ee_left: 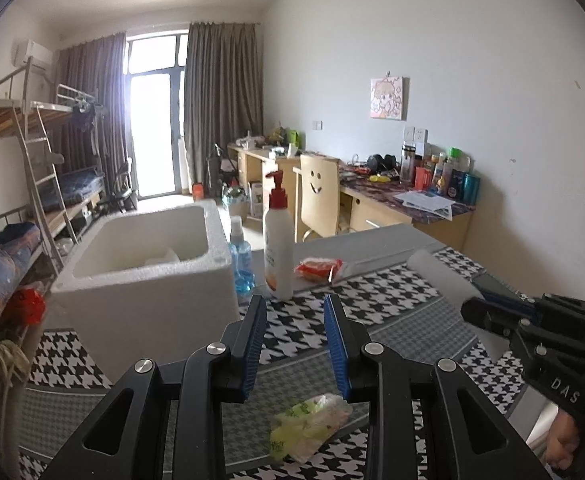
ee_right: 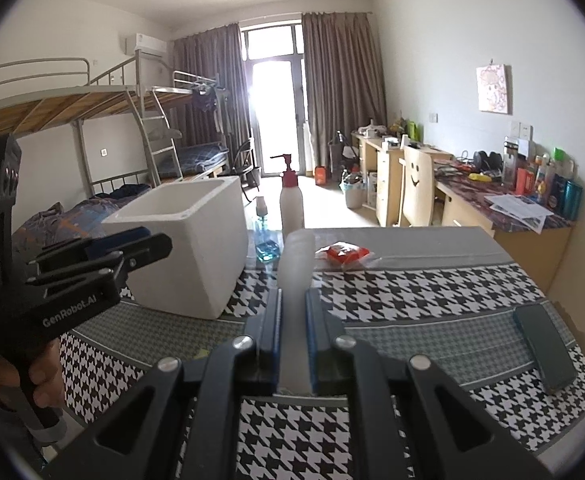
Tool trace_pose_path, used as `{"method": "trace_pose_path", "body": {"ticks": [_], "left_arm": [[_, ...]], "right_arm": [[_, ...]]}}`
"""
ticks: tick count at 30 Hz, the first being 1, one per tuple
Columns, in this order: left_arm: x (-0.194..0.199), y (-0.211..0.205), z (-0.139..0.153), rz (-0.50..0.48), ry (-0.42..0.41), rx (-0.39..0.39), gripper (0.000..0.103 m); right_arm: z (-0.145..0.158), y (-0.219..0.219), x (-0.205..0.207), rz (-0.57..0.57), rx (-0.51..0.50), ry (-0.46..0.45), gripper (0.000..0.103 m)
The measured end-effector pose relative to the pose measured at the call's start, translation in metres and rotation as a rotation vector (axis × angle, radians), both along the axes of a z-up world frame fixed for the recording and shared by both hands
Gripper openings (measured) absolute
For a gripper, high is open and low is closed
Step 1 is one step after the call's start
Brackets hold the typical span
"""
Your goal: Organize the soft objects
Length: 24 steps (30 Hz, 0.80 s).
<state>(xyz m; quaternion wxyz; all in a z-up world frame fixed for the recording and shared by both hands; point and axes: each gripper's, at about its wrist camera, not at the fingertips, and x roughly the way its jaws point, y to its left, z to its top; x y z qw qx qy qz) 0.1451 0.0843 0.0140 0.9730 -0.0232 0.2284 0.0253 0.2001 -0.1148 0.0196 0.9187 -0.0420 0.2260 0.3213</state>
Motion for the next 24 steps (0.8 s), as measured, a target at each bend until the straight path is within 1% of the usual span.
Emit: {"method": "trace_pose_path", "body": {"ticks": [4,5,6,8,9,11,14,17,20,22,24], "left_arm": [[0.002,0.002,-0.011,-0.013,0.040,-0.008,0.035],[0.003,0.001,-0.015,-0.013,0.051,-0.008,0.043],[0.004,0.001,-0.018,-0.017,0.062,-0.007,0.056],[0.005,0.001,-0.023,-0.019,0.074,-0.004,0.069],[0.006,0.001,-0.025,-0.019,0.079,0.002,0.072],[0.008,-0.001,-0.031,-0.036,0.100,0.013,0.075],[0.012,-0.003,-0.042,-0.059,0.135,0.014,0.084],[0.018,-0.006,-0.058,-0.080,0.186,0.016,0.085],[0.024,-0.007,-0.072,-0.092,0.236,-0.007,0.085],[0.027,-0.006,-0.080,-0.092,0.262,-0.013,0.089],[0.030,-0.007,-0.088,-0.094,0.286,-0.006,0.090]], "right_arm": [[-0.001,0.002,0.001,0.004,0.000,0.005,0.014],[-0.002,0.002,0.002,0.006,-0.002,0.007,0.014],[-0.002,0.003,0.002,0.007,-0.003,0.008,0.014],[-0.004,0.005,0.003,0.010,-0.002,0.015,0.014],[-0.004,0.005,0.003,0.012,-0.002,0.017,0.014],[-0.005,0.007,0.004,0.016,-0.004,0.019,0.014],[-0.006,0.008,0.005,0.019,-0.001,0.023,0.014],[-0.007,0.009,0.006,0.021,-0.003,0.030,0.014],[-0.010,0.010,0.008,0.022,-0.004,0.037,0.014],[-0.011,0.010,0.009,0.021,-0.005,0.045,0.014],[-0.013,0.009,0.009,0.020,-0.005,0.049,0.014]]}}
